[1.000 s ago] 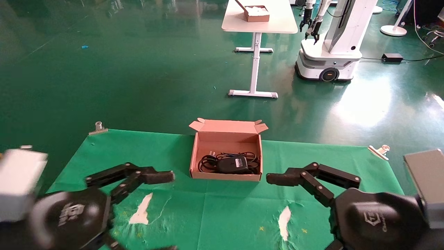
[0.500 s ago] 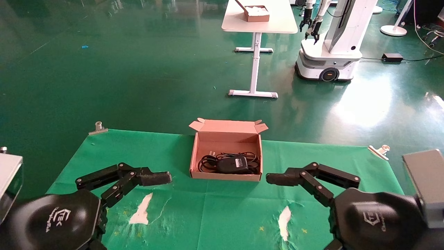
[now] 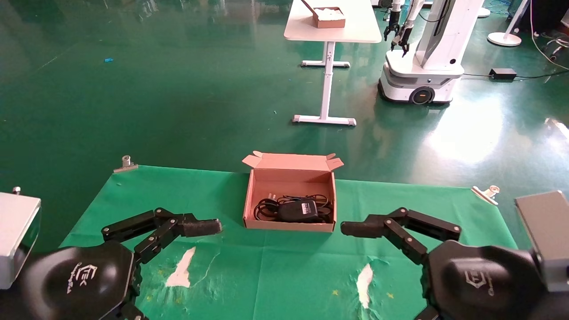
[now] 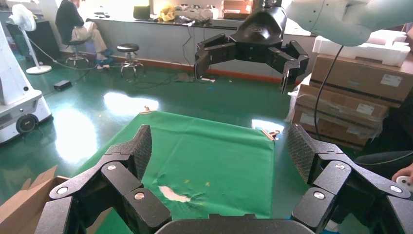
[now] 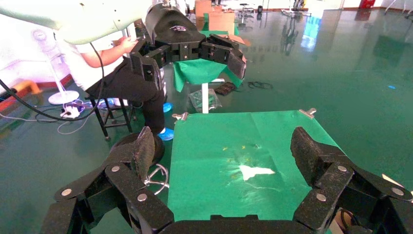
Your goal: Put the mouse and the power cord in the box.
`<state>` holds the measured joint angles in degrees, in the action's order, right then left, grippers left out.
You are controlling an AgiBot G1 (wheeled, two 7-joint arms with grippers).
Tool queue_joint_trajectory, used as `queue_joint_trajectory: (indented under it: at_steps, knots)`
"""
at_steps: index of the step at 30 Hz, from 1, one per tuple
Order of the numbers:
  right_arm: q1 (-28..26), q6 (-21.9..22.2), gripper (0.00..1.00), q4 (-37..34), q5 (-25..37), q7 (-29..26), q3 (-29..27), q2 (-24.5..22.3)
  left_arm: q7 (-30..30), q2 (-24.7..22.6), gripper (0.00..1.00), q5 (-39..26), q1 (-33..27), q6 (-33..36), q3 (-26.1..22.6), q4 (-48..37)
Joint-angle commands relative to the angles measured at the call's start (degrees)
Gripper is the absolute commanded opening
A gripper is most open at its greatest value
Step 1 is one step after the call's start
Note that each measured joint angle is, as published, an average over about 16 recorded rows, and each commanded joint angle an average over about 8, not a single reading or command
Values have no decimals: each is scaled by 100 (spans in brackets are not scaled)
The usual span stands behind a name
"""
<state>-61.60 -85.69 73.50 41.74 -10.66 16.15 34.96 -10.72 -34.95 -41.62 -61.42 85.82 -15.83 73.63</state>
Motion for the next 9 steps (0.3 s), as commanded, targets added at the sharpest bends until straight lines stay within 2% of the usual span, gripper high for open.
queue_joint_trajectory:
  at_steps: [1, 9]
  knots:
    - [-1, 1, 100, 0, 1, 0, 1, 1, -2, -2, 100, -9, -5, -6, -6, -2]
    - [-1, 4, 100, 0, 3, 0, 1, 1, -5, -5, 100, -23, -13, -15, -18, -5]
